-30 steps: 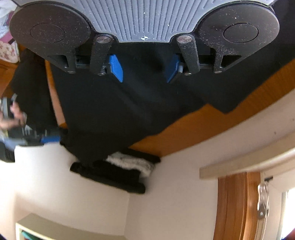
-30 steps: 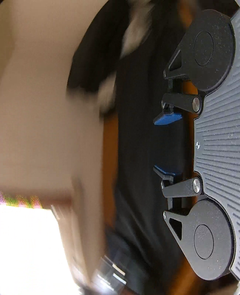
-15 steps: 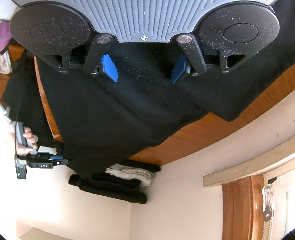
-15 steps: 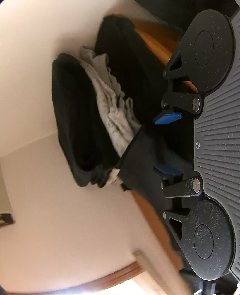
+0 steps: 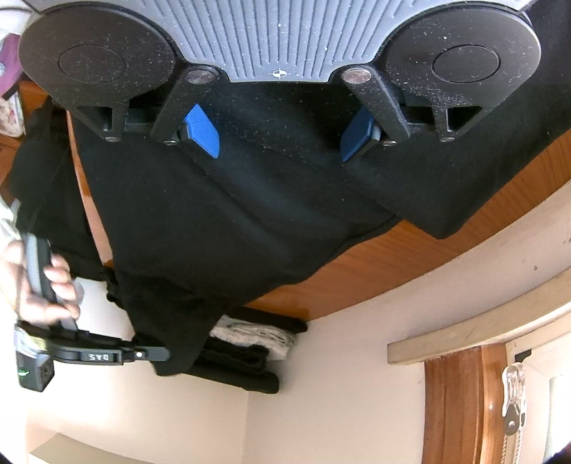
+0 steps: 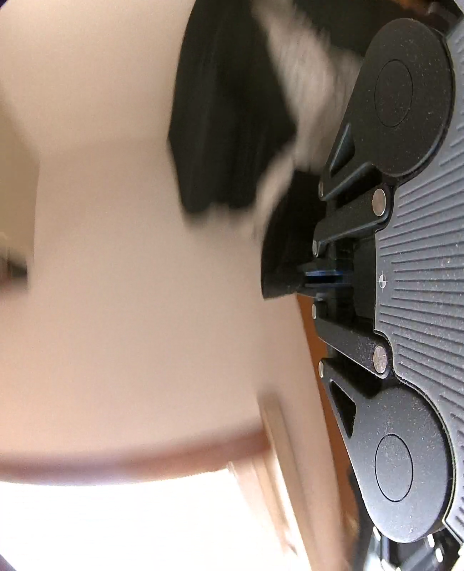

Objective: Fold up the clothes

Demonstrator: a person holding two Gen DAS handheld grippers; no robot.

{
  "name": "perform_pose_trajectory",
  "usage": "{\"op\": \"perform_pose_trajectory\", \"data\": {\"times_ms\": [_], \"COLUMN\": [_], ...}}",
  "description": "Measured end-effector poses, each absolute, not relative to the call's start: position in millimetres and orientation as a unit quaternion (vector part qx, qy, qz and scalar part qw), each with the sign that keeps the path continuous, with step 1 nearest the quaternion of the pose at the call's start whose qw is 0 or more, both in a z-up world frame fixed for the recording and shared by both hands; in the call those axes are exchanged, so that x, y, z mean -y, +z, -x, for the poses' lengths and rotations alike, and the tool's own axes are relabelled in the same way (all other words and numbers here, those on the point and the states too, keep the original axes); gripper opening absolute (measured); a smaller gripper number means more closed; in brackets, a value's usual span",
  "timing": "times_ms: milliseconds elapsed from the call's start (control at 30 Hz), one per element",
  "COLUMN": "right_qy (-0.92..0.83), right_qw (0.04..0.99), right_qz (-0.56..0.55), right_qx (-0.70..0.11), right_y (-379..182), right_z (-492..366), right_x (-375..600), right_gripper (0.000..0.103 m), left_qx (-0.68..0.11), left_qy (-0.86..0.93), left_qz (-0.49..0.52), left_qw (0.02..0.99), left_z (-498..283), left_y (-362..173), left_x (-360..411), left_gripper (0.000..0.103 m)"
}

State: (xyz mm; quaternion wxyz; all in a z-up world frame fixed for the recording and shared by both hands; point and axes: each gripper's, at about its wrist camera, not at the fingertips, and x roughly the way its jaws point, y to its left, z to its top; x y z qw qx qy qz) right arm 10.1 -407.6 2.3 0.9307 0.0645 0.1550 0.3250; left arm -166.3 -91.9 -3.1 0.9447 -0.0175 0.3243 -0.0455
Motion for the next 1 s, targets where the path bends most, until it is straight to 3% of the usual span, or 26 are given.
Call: {"op": "perform_pose_trajectory", "data": {"times_ms": [167, 333, 500, 567, 633, 800, 867, 900, 933, 1000], "right_qy": [0.465, 0.473, 0.464, 0.46, 0.456, 0.448, 0.444, 0.442, 0.442, 0.444], "right_qw": [0.864, 0.852, 0.863, 0.867, 0.871, 0.881, 0.884, 0.886, 0.886, 0.885], "right_qz": [0.032, 0.127, 0.091, 0.069, 0.049, 0.031, 0.032, 0.034, 0.034, 0.028], "right_qx": [-0.19, -0.187, -0.18, -0.178, -0.176, -0.149, -0.141, -0.138, -0.137, -0.136], "right_y": [-28.8, -69.2, -80.8, -84.2, -88.2, -98.4, -100.4, -100.9, -101.4, -102.7], "right_z": [57.2, 99.2, 101.0, 99.4, 98.8, 106.2, 108.5, 109.1, 109.1, 108.1], "right_x": [328.3, 297.4, 303.0, 305.5, 307.8, 314.1, 314.2, 313.9, 314.0, 316.0], "right_gripper": [0.004, 0.009, 0.012, 0.013, 0.014, 0.017, 0.017, 0.017, 0.017, 0.017], "left_qx": [-0.316, -0.307, -0.291, -0.285, -0.283, -0.289, -0.306, -0.316, -0.329, -0.362], "left_qy": [-0.034, -0.017, -0.004, -0.01, -0.019, -0.051, -0.072, -0.084, -0.097, -0.11], "left_qz": [0.044, 0.053, 0.034, 0.027, 0.009, -0.043, -0.073, -0.086, -0.096, -0.116], "left_qw": [0.947, 0.95, 0.956, 0.958, 0.959, 0.955, 0.947, 0.941, 0.934, 0.918], "left_z": [167.6, 169.8, 169.2, 163.2, 151.9, 119.4, 107.0, 101.7, 97.2, 87.4], "left_y": [-2.2, 1.4, 16.3, 25.4, 32.9, 40.7, 35.4, 32.0, 27.1, 17.6], "left_x": [81.8, 77.7, 84.3, 91.6, 103.9, 139.7, 153.6, 158.7, 164.5, 174.1], "left_gripper": [0.079, 0.081, 0.082, 0.087, 0.1, 0.102, 0.099, 0.089, 0.071, 0.066]}}
